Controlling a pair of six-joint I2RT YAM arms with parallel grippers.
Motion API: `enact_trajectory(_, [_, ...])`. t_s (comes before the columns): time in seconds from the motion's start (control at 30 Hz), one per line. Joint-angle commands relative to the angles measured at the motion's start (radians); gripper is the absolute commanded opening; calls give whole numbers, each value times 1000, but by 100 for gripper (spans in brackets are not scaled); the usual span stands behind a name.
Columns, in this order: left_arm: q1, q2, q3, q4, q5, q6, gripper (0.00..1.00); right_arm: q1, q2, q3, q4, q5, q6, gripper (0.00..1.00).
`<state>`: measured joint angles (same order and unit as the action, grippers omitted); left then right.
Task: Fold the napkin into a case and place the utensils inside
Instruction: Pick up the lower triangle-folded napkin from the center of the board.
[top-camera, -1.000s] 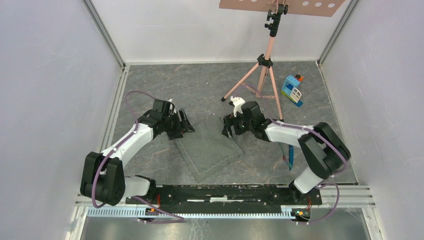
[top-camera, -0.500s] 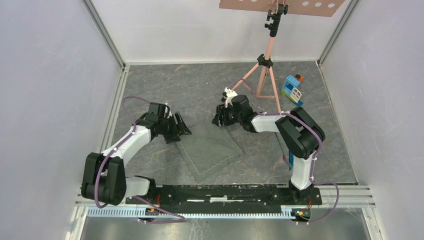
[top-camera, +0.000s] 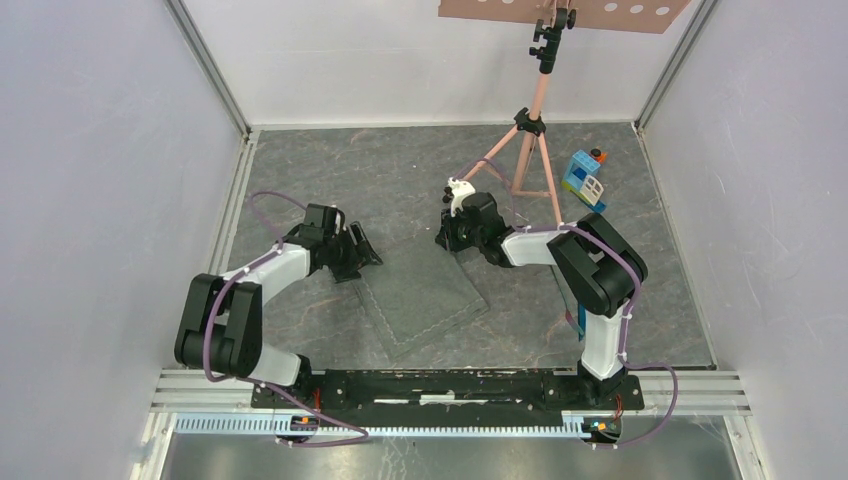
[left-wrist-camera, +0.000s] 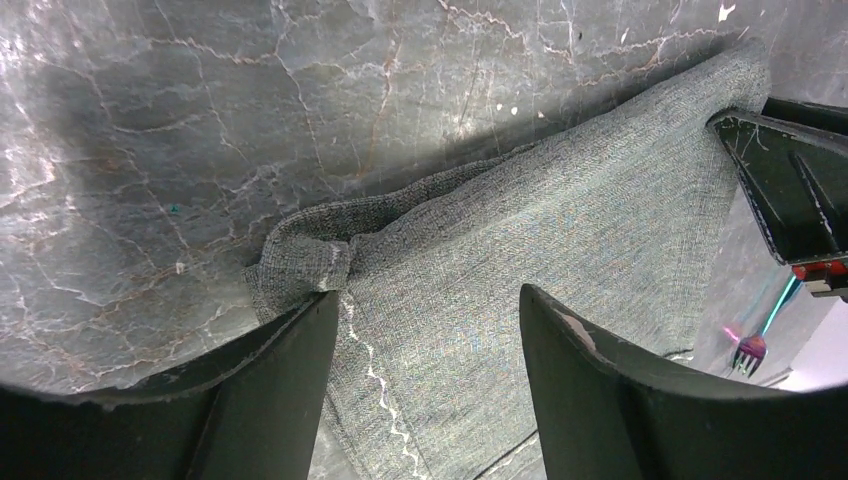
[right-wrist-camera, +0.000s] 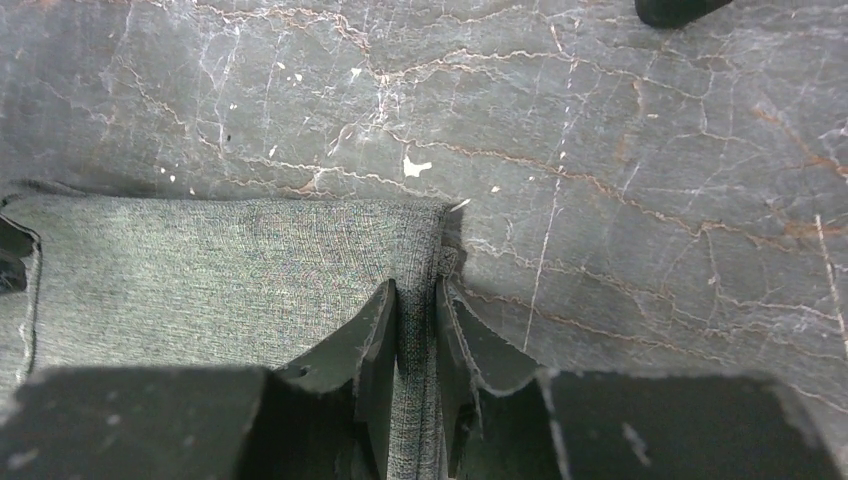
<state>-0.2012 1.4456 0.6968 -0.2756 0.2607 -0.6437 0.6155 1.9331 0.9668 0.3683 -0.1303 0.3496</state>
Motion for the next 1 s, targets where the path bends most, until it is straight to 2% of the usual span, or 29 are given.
enact_trajectory(0.0, [8,-6,-13,21,-95,-23,74,-6,16,12,-30,61,-105,26])
enact_trajectory(0.1, [8,-75,8,-32,-74,-14,75,-4,7,64,-103,44,-132,29])
enact_trajectory(0.23, [8,-150,29,-64,-38,-34,77,5,-44,133,-244,-2,-139,53])
enact_trajectory(0.3, [8,-144,37,-59,-40,-40,77,13,-96,109,-267,-26,-136,64])
enact_trajectory(0.43, [10,-60,36,-11,-33,-55,77,25,-202,20,-318,-54,-140,74])
enact_trajectory(0.67, [9,30,28,29,-100,-37,76,66,-429,-239,-357,-43,-150,74])
enact_trajectory(0.77, [7,4,24,23,-78,-34,76,74,-503,-334,-361,-11,-149,70])
enact_trajectory(0.97, [6,-114,24,-37,-13,-35,76,74,-551,-446,-366,66,-162,55])
